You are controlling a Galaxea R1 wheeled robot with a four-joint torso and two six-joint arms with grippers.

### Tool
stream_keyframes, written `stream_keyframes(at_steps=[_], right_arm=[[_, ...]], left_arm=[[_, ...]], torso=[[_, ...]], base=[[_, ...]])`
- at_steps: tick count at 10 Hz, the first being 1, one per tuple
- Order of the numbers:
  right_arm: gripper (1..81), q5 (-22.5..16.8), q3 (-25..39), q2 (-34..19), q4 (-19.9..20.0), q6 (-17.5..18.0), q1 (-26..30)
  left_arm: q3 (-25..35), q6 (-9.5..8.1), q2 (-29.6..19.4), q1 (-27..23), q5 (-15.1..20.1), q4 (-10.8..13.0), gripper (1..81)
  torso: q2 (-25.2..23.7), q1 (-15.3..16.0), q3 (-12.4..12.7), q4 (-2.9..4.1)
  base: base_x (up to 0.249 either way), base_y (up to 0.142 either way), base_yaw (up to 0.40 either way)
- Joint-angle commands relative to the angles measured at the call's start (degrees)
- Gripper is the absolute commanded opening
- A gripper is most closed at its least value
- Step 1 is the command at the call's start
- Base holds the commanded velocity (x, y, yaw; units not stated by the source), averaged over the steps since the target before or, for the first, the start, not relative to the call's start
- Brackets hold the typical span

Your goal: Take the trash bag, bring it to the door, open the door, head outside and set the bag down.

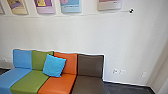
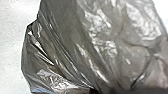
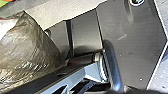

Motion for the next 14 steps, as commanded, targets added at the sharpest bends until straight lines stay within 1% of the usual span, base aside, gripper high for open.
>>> stream_keyframes(at_steps=[1,3,4,5,10,14], right_arm=[[81.1,-3.1,-0.2,0.3,-0.4,-0.1,2.6],[81.1,-3.1,-1.6,1.0,-0.7,-0.1,2.5],[81.1,-3.1,-2.4,1.5,-0.7,-0.2,2.5],[81.1,-3.1,-2.9,1.7,-0.7,-0.2,2.4],[81.1,-3.1,-2.9,1.9,-0.7,-0.1,2.5],[81.1,-3.1,-3.0,2.0,-0.6,-0.1,2.4]], left_arm=[[-0.1,0.37,0.0,-2.9,4.1,0.3,1.0],[-0.1,0.45,0.1,-2.9,4.1,0.4,1.0],[0.0,0.54,0.2,-2.9,4.1,1.1,1.0],[-0.1,0.46,0.3,-2.9,4.1,1.3,1.0],[-0.1,0.54,0.1,-2.9,4.2,1.3,1.0],[-0.1,0.54,0.1,-2.9,4.2,1.3,1.0]], torso=[[0.0,0.0,0.0,0.00],[0.0,0.0,-0.1,0.00],[0.0,0.0,-0.1,0.00],[0.0,0.0,-0.1,0.00],[0.0,0.0,-0.1,0.00],[0.0,0.0,-0.1,0.00]], base=[[0.000,0.000,0.000],[0.000,0.000,0.000],[0.000,0.000,0.000],[0.000,0.000,0.000],[0.000,0.000,0.000],[0.000,0.000,-0.164]])
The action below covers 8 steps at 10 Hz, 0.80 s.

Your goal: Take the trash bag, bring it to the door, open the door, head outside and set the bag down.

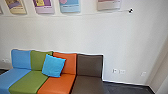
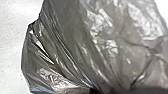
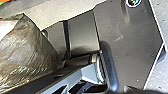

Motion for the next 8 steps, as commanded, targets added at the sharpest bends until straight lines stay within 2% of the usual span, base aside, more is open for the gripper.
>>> stream_keyframes(at_steps=[1,8], right_arm=[[81.1,-3.0,0.4,0.3,-0.5,-0.1,2.4],[81.1,-3.0,0.4,0.6,-0.5,-0.1,2.4]], left_arm=[[-0.1,0.51,-0.2,-3.0,4.2,0.3,1.0],[-0.1,0.51,0.2,-2.7,4.2,1.0,1.0]], torso=[[0.0,0.0,0.0,0.00],[0.0,0.0,0.0,0.00]], base=[[0.000,0.000,-0.227],[0.000,0.000,-0.245]])
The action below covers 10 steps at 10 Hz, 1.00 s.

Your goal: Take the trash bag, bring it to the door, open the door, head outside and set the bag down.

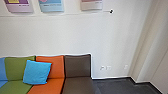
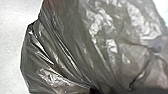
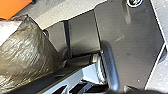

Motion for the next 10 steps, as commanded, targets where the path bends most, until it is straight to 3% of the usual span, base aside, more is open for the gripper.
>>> stream_keyframes(at_steps=[1,10], right_arm=[[81.1,-3.0,0.4,0.3,-0.4,-0.1,2.4],[81.1,-3.0,0.4,0.4,-0.5,-0.1,2.4]], left_arm=[[-0.1,0.51,0.0,-2.6,4.2,0.7,1.0],[-0.1,0.51,0.2,-2.6,4.2,0.8,1.0]], torso=[[0.0,0.0,0.0,0.00],[0.0,0.0,0.0,0.00]], base=[[0.000,0.000,-0.284],[0.000,0.000,-0.304]])
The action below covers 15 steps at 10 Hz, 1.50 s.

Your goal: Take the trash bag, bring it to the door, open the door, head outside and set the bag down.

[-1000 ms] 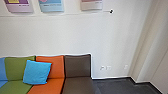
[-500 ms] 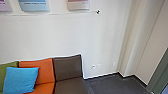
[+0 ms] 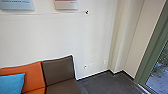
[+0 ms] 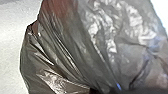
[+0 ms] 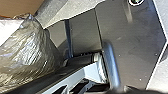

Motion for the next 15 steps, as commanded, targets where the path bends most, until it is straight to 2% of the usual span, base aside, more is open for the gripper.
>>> stream_keyframes(at_steps=[1,11,15], right_arm=[[81.1,-3.0,0.5,0.1,-0.5,-0.1,2.4],[81.1,-3.0,0.1,0.1,-0.3,-0.1,2.4],[81.1,-3.0,0.1,0.2,-0.3,-0.1,2.4]], left_arm=[[-0.1,0.51,0.2,-2.6,4.2,0.5,1.0],[-0.1,0.51,0.2,-2.6,4.2,0.5,1.0],[-0.1,0.50,0.2,-2.6,4.2,1.3,1.0]], torso=[[0.0,0.0,0.0,0.00],[0.0,0.0,0.0,0.00],[0.0,0.0,0.0,0.00]], base=[[0.000,0.000,-0.290],[0.000,0.000,-0.288],[0.000,0.000,-0.288]])
